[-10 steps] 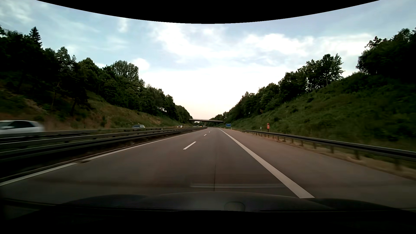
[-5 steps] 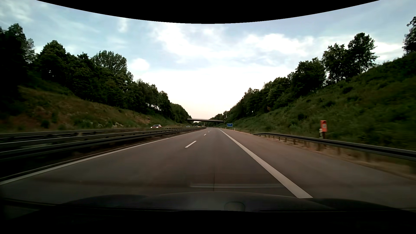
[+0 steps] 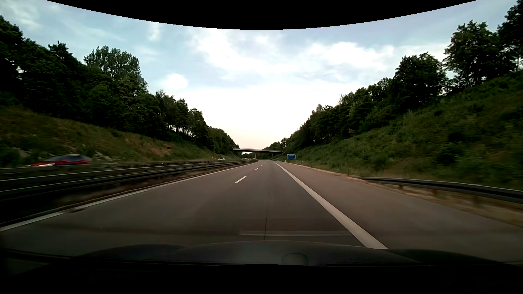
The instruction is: Follow the waypoints while adhering to traffic rules and regulations
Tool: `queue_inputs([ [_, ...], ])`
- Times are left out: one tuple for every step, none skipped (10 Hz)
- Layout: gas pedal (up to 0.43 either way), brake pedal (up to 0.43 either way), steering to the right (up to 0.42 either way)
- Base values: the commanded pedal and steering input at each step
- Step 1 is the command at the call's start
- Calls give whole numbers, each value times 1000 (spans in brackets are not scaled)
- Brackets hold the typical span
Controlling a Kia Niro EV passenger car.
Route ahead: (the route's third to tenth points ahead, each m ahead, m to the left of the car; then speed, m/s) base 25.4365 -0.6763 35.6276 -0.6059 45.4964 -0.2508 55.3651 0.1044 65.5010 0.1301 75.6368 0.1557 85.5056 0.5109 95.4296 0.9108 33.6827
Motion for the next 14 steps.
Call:
queue_inputs([
  [429, 6, -2],
  [429, 6, -3],
  [421, 6, -4],
  [421, 6, -5],
  [421, 6, -6],
  [421, 6, -6],
  [421, 6, -6],
  [421, 6, -6],
  [421, 6, -6],
  [421, 6, -6],
  [421, 6, -6],
  [421, 6, -6],
  [421, 6, -6],
  [409, 6, -6],
])
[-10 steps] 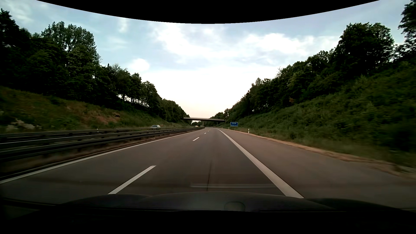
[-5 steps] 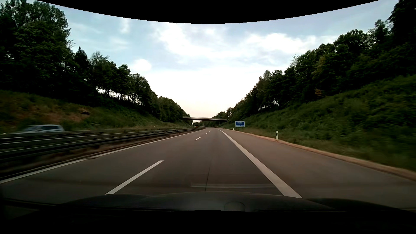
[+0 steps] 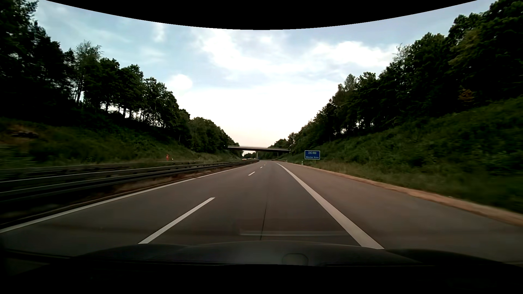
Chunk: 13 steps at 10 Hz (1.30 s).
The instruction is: Follow the waypoints while adhering to traffic rules and regulations
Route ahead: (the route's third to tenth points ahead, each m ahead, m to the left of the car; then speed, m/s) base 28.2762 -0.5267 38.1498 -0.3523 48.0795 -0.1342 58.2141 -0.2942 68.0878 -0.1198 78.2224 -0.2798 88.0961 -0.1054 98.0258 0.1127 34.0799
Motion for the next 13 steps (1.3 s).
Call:
queue_inputs([
  [409, 6, -5],
  [409, 6, -5],
  [409, 6, -4],
  [390, 6, -3],
  [378, 6, -2],
  [370, 6, -2],
  [370, 6, -2],
  [358, 6, -2],
  [358, 6, -2],
  [358, 6, -2],
  [358, 6, -2],
  [358, 6, -2],
  [358, 6, -2],
])
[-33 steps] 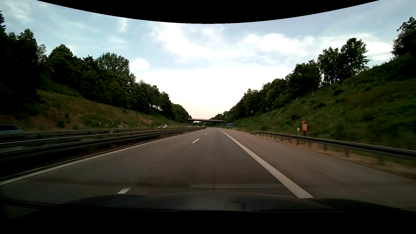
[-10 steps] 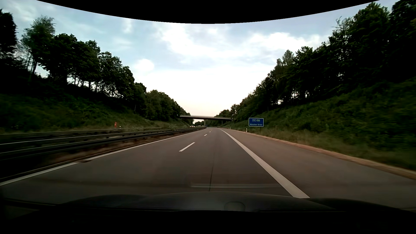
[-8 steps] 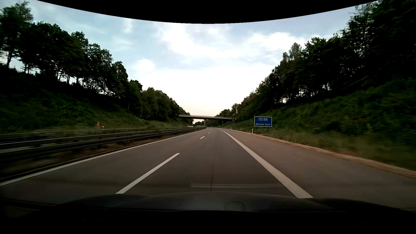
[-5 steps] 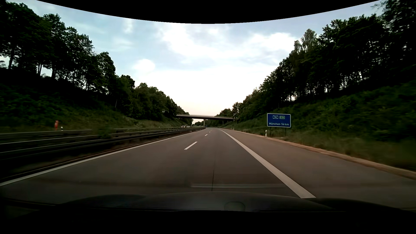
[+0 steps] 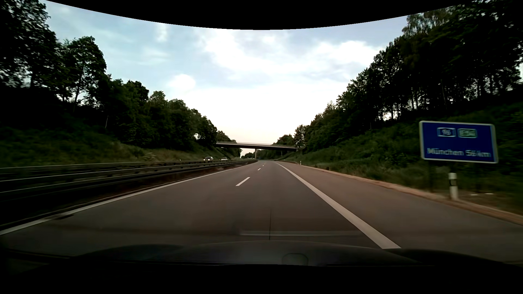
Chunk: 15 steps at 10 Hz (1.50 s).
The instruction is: Follow the waypoints while adhering to traffic rules and regulations
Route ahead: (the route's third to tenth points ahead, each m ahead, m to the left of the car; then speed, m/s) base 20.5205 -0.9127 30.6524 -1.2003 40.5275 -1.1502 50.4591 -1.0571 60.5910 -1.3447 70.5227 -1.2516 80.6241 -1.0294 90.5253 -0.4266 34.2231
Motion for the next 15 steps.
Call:
queue_inputs([
  [358, 6, -2],
  [358, 6, -2],
  [358, 6, -2],
  [358, 6, -2],
  [358, 6, -2],
  [358, 6, -2],
  [358, 6, -2],
  [358, 6, -2],
  [358, 6, -2],
  [358, 6, -2],
  [358, 6, -2],
  [358, 6, -3],
  [358, 6, -2],
  [358, 6, -3],
  [358, 6, -3],
])
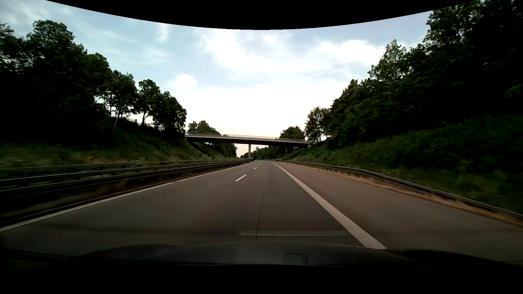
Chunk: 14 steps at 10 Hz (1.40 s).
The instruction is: Follow the waypoints while adhering to traffic rules and regulations
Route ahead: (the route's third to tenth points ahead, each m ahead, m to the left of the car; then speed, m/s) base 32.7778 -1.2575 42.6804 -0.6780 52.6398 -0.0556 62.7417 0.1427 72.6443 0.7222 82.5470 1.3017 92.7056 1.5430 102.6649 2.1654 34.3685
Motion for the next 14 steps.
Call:
queue_inputs([
  [358, 6, -4],
  [358, 6, -4],
  [358, 6, -4],
  [358, 6, -5],
  [358, 6, -6],
  [358, 6, -6],
  [358, 6, -7],
  [358, 6, -7],
  [358, 6, -7],
  [358, 6, -7],
  [358, 6, -7],
  [358, 6, -7],
  [358, 6, -7],
  [358, 6, -7],
])
